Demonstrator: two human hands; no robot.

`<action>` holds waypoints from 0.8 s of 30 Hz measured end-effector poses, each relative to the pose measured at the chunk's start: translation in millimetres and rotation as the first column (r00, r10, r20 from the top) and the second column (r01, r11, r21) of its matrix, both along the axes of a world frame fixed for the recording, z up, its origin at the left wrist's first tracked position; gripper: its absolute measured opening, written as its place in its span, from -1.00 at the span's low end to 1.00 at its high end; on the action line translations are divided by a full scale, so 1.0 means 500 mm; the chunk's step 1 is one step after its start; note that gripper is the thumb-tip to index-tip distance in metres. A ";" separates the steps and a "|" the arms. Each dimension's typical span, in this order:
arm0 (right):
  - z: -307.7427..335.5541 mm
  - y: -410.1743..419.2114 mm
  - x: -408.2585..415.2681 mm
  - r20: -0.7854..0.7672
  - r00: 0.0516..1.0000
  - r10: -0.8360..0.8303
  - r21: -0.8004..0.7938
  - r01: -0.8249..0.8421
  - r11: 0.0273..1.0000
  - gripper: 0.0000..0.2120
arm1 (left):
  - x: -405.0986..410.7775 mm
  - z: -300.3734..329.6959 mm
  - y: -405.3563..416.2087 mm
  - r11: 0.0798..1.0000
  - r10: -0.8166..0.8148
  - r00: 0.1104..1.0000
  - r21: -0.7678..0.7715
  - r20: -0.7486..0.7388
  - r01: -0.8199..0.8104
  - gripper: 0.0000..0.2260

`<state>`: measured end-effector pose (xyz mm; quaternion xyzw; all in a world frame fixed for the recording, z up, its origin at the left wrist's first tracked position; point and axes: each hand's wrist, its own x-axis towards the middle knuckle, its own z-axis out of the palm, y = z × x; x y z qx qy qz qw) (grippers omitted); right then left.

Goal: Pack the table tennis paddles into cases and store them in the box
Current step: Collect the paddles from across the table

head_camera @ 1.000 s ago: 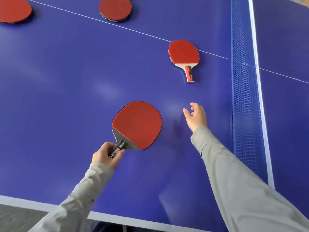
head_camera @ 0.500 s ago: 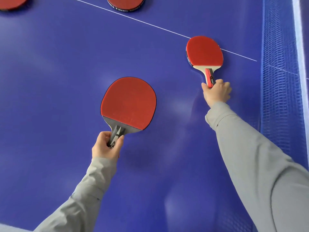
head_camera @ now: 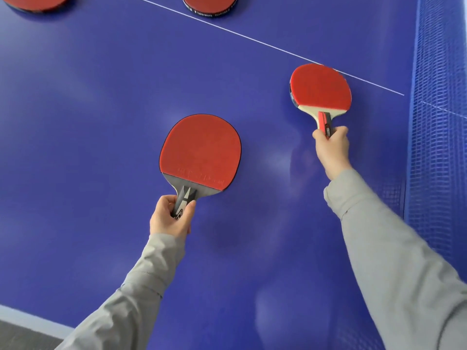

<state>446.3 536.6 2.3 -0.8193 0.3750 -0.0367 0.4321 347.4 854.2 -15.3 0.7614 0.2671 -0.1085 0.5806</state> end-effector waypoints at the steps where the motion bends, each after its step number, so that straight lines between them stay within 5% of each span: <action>1: 0.002 0.024 -0.033 0.031 0.999 -0.014 0.014 0.013 1.000 -0.77 | -0.006 0.002 0.002 1.000 -0.005 1.000 -0.003 0.000 0.005 -0.86; 9: 0.030 0.246 -0.336 0.066 0.983 -0.170 0.200 0.154 0.968 -0.76 | -0.115 0.014 0.016 0.996 -0.083 0.995 -0.020 -0.064 0.082 -0.85; 18: 0.028 0.434 -0.552 0.023 0.954 -0.299 0.236 0.286 0.929 -0.77 | -0.239 -0.003 0.017 0.982 -0.189 0.972 -0.040 -0.140 0.185 -0.84; 24: 0.021 0.502 -0.570 0.035 0.956 -0.293 0.223 0.278 0.934 -0.76 | -0.255 0.004 0.044 0.879 -0.388 0.913 -0.348 -0.126 0.326 -0.90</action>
